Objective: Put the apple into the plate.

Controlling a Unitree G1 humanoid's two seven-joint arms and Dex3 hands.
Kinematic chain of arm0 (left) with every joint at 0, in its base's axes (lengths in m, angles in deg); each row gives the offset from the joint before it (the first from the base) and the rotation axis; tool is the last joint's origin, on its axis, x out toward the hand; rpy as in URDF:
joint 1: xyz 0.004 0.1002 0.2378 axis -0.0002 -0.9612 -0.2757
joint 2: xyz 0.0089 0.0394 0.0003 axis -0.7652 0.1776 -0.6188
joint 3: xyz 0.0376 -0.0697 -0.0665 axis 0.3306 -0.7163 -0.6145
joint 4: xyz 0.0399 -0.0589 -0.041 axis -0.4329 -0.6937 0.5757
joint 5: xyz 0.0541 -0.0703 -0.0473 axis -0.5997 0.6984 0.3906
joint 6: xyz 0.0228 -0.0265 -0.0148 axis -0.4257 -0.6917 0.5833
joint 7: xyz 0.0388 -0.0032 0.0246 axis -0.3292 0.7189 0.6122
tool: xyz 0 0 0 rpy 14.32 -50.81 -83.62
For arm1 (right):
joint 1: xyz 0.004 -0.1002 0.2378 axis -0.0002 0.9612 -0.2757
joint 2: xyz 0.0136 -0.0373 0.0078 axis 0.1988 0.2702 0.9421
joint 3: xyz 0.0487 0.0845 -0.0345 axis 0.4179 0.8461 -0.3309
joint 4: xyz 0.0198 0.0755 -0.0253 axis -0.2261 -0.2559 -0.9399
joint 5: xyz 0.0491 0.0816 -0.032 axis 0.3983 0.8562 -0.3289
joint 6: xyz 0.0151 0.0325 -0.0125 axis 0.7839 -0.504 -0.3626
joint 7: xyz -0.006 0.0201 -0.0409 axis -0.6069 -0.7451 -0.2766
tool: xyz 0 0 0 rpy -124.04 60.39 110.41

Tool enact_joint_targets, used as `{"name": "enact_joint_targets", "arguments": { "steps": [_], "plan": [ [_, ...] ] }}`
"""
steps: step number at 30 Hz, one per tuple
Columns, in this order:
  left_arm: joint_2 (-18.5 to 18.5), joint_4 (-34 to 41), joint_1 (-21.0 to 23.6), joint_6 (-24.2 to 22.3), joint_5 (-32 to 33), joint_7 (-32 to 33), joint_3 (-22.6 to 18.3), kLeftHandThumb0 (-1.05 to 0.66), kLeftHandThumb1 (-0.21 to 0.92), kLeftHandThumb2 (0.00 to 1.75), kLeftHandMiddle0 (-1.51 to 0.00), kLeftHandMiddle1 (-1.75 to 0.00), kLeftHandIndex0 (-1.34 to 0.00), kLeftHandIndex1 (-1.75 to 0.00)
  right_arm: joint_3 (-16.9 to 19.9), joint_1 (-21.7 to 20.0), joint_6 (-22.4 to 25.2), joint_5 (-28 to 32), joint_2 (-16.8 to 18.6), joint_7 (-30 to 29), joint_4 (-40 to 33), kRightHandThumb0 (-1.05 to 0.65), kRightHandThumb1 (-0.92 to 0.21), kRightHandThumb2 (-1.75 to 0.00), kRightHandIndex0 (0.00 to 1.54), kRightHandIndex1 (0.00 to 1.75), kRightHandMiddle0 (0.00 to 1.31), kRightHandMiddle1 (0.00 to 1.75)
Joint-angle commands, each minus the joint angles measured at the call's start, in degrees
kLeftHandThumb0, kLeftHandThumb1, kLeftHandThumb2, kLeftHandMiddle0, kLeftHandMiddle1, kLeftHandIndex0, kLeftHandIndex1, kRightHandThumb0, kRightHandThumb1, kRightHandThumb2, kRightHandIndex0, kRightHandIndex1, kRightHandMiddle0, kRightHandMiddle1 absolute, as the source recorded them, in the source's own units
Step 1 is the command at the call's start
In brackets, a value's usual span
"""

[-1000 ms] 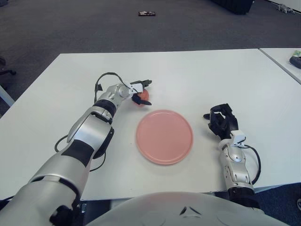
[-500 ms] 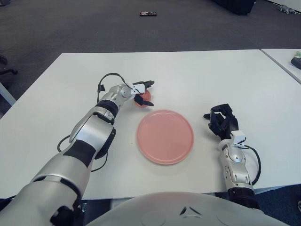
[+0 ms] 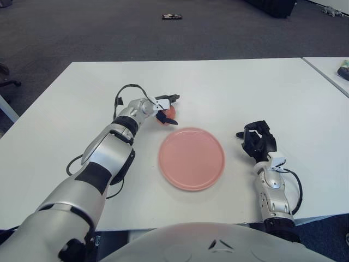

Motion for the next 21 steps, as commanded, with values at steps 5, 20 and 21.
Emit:
{"name": "enact_joint_targets", "arguments": {
  "steps": [5, 20, 21],
  "plan": [
    [0.9, -1.0, -2.8, -0.9, -1.8, 1.1, 2.1, -0.94, 0.55, 0.58, 0.0, 0.0, 0.0, 0.0, 0.3, -0.1, -3.2, 0.1, -0.3, 0.7, 0.2, -0.36, -0.77, -0.73, 0.51, 1.23, 0.27, 1.75],
    [0.3, -1.5, -3.7, -1.3, -4.2, 2.1, 4.5, -1.05, 0.77, 0.34, 0.0, 0.0, 0.0, 0.0, 0.5, 0.1, -1.0, 1.0, -0.2, 1.1, -0.8, -0.36, -0.77, -0.73, 0.5, 1.23, 0.28, 1.75],
    [0.2, -1.5, -3.7, -1.2, -4.8, 2.7, 5.0, -1.04, 0.77, 0.34, 0.0, 0.0, 0.0, 0.0, 0.5, 0.0, -1.2, 1.0, -0.1, 1.1, -0.7, -0.36, -0.77, -0.73, 0.5, 1.23, 0.28, 1.75]
  ]
}}
